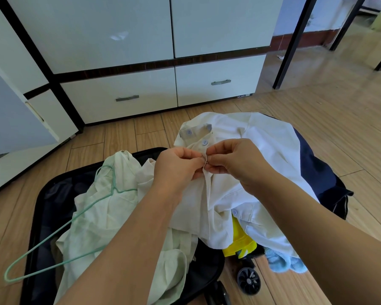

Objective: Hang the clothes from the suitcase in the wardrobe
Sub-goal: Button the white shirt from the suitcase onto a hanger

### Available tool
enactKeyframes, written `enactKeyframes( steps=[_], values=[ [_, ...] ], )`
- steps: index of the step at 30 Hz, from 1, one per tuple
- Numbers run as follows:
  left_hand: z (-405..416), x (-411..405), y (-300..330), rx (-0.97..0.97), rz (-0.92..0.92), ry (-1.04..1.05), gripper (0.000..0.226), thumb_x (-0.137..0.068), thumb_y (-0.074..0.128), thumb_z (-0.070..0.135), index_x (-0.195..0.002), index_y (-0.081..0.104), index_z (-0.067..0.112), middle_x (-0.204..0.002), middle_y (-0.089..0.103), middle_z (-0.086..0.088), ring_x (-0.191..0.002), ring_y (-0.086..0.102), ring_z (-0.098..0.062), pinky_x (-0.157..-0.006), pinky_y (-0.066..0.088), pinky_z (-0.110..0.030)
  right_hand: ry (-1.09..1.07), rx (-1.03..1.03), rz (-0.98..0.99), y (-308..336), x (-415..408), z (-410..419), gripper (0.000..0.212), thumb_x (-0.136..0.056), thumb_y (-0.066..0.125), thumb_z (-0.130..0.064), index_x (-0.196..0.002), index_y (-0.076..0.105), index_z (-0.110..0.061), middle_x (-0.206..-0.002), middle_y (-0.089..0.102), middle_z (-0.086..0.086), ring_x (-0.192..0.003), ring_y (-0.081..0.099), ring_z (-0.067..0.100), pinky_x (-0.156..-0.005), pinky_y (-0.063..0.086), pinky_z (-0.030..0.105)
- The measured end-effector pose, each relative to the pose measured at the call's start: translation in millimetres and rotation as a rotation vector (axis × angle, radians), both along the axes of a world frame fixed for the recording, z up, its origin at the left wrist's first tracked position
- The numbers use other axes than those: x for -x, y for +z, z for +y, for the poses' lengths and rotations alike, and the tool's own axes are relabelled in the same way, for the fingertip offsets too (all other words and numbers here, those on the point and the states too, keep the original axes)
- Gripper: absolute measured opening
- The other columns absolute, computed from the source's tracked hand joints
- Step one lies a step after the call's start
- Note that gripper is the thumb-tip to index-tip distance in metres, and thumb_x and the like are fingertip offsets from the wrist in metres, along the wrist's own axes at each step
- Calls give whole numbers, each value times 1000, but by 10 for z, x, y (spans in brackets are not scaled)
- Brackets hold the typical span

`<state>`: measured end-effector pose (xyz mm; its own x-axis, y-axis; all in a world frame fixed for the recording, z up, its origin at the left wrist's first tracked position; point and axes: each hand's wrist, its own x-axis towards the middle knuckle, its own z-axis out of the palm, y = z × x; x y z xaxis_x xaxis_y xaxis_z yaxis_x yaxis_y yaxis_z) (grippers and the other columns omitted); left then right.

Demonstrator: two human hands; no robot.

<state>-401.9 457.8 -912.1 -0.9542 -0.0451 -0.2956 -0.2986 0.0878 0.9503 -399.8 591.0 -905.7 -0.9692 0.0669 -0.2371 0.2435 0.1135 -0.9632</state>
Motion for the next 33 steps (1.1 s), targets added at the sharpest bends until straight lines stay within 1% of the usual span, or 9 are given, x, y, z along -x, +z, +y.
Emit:
enactKeyframes(
  steps=[4, 8, 11, 15, 19, 22, 24, 29, 33],
  values=[
    [-4, 13, -74, 188, 106, 25, 8, -77, 77, 11, -74, 71, 16, -70, 71, 2, -68, 68, -13, -72, 59, -30, 5, 17, -14, 6, 1, -16, 5, -81, 68, 2, -82, 70, -2, -78, 73, 14, -72, 72, 22, -71, 60, 29],
    [14, -17, -57, 369, 260, -23, 11, -76, 77, 16, -71, 70, 24, -65, 66, 11, -59, 60, 6, -57, 48, -8, -25, -29, -5, -4, 8, -37, 4, -80, 71, -2, -77, 69, -3, -74, 73, 13, -74, 73, 24, -70, 60, 32],
    [9, -11, -72, 386, 295, -40, 9, -77, 77, 19, -72, 71, 22, -67, 67, 11, -60, 60, 6, -58, 47, -8, -56, -45, -5, -19, 23, -26, 2, -80, 70, -1, -78, 69, 0, -72, 72, 14, -70, 72, 23, -68, 61, 31],
    [-17, 38, -116, 248, 185, -43, 6, -79, 77, 18, -75, 73, 16, -71, 71, 3, -68, 63, -9, -69, 54, -25, -62, -46, -4, -27, 35, -15, 4, -81, 68, 1, -77, 67, 0, -72, 72, 16, -69, 72, 25, -67, 61, 32],
    [-35, 48, -79, -143, -142, -65, 7, -88, 67, 13, -85, 70, 7, -71, 68, -2, -69, 60, -13, -61, 46, -22, -42, -80, 33, -7, 51, -29, 11, -81, 66, 3, -73, 64, -3, -62, 67, 8, -55, 66, 12, -59, 57, 23],
    [-63, 68, -69, -403, -346, -38, 9, -91, 60, 12, -85, 65, 8, -67, 64, 0, -61, 58, -10, -60, 44, -21, -11, -18, 41, -10, 47, -38, 6, -80, 67, 4, -81, 63, -1, -63, 64, 6, -51, 62, 8, -58, 56, 20],
    [-59, 84, -102, -375, -310, -31, 6, -90, 62, 12, -90, 65, 7, -70, 64, -2, -64, 58, -12, -61, 45, -22, -23, 29, 28, -32, 48, -40, 9, -81, 65, 5, -89, 62, 0, -66, 64, 8, -52, 62, 10, -61, 56, 23],
    [31, 51, -129, -223, -95, -119, 22, -80, 73, 9, -101, 67, 10, -92, 71, -5, -83, 66, -17, -73, 52, -27, -110, 117, -7, -56, 85, -37, 13, -83, 66, 2, -94, 61, -3, -76, 67, 11, -62, 64, 15, -58, 56, 23],
    [31, 84, -173, -99, -47, -30, 21, -80, 71, -1, -96, 68, 13, -90, 73, -4, -87, 71, -20, -78, 58, -32, -63, 89, 20, -77, 87, -36, 15, -85, 62, 3, -94, 65, -9, -90, 70, 7, -77, 67, 13, -64, 56, 20]
  ],
)
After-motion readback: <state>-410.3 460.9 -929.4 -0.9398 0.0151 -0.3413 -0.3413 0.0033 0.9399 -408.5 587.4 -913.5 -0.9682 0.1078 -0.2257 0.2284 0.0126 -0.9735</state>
